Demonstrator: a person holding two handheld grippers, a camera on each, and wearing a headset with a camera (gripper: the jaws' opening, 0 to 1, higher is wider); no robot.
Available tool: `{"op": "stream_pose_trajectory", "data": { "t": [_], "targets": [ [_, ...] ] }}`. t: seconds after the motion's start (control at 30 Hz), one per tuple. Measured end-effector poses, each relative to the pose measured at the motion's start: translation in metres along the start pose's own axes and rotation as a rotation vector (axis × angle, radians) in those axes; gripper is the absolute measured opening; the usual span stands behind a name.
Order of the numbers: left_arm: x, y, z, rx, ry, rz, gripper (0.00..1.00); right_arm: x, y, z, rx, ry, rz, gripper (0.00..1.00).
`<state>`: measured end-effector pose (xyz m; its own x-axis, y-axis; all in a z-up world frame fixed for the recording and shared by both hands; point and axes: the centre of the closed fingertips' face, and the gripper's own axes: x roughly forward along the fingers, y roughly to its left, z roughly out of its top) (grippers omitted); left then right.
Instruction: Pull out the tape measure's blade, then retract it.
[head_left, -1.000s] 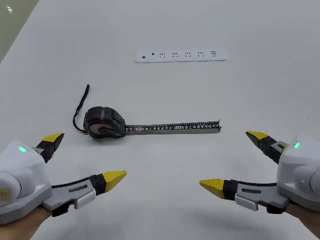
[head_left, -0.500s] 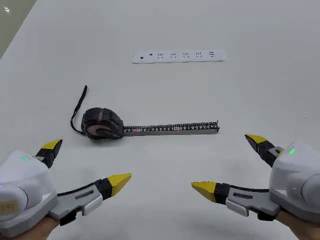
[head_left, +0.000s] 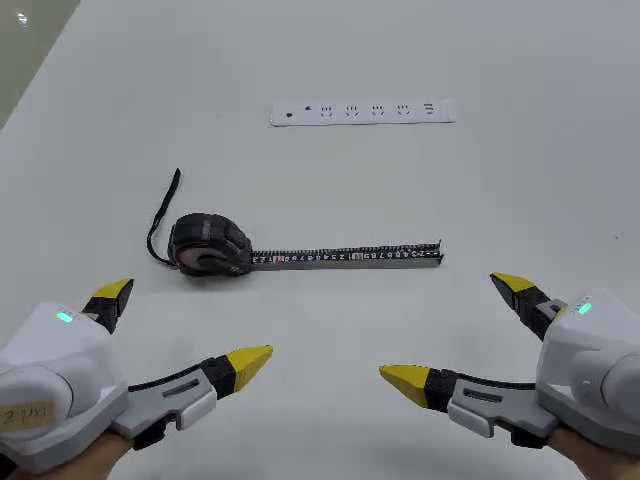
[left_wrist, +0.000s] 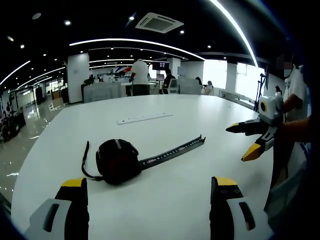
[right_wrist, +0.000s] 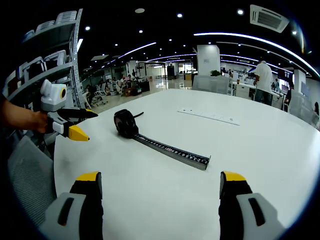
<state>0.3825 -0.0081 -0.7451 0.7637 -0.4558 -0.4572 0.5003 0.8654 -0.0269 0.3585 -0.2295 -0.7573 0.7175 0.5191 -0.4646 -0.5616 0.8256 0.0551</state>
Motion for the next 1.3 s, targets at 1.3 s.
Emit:
{"op": "stream_pose_trajectory", "data": {
  "t": [1.3],
  "targets": [
    [0.019,0.010,0.001,-0.060,-0.005,0.124,1.00,0.010,-0.018,-0.004,-0.047,-0.022,0.070,0.93]
  ]
}}
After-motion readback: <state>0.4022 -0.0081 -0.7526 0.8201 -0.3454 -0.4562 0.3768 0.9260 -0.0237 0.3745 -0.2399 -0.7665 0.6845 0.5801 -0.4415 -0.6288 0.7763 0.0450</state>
